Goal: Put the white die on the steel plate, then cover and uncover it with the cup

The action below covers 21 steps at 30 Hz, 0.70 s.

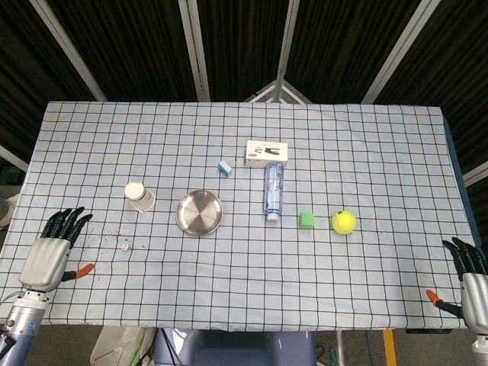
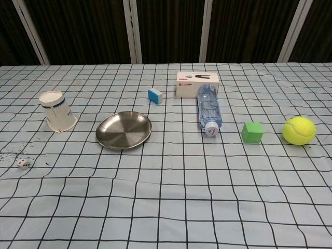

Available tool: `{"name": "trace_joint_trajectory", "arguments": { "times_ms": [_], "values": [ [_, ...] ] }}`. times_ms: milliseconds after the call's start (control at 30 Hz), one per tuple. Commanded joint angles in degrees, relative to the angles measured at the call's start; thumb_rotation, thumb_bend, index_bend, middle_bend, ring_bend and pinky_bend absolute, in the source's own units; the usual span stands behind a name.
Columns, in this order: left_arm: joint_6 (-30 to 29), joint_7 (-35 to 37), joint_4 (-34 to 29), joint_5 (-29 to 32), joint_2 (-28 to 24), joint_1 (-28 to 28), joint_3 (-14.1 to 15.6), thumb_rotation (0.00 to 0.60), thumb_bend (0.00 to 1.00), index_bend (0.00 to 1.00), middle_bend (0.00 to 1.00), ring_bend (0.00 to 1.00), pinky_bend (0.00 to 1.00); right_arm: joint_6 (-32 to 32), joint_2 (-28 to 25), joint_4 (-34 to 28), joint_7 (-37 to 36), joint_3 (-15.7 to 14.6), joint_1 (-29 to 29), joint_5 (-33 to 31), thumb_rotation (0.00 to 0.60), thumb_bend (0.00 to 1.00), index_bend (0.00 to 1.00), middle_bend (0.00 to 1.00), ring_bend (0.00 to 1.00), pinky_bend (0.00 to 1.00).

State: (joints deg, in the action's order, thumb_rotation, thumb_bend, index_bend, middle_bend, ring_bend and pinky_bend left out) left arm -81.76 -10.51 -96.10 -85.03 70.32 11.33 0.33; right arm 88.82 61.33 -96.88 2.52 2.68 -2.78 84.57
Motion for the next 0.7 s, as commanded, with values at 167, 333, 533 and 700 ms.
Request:
{"name": "trace_joint_trajectory", "arguments": {
  "times_ms": [167,333,533,700],
  "values": [
    [0.81,0.03,0.14,0.78,-0.2,-0.02,-0.29,0.6,0.2,0.11,0.03,0.0,0.04,0.66,-0.1,-0.3,0.57,0.05,-0.35,-0.12,0.6,0.04,0.16,0.12,0.12,0.02],
    [1.28,0.19,0.07,1.13,-0.36,0.06,-0.58,0.6,0.2,0.12,0.04,0.0,0.04,1.22,-0.37,-0.88,0.73,0.0,-0.61,0.2,0.6,0.04,0.16,0.12,0.12,0.02],
    [2.44,-0.12,0.98,1.52,0.26,0.53,-0.82,0.6,0.21,0.13,0.04,0.0,0.04,1.11,-0.55,-0.98,0.37,0.14,-0.75,-0.47,0.6,0.04,0.16,0.12,0.12,0.02],
    [3.29,0.32,2.03,1.21,1.01,1.05,-0.89,0.6,0.21,0.17,0.07,0.0,0.04,0.81,-0.61,-0.98,0.39,-0.1,-0.75,-0.35,0.6,0.04,0.16,0.12,0.12,0.02]
  ]
}}
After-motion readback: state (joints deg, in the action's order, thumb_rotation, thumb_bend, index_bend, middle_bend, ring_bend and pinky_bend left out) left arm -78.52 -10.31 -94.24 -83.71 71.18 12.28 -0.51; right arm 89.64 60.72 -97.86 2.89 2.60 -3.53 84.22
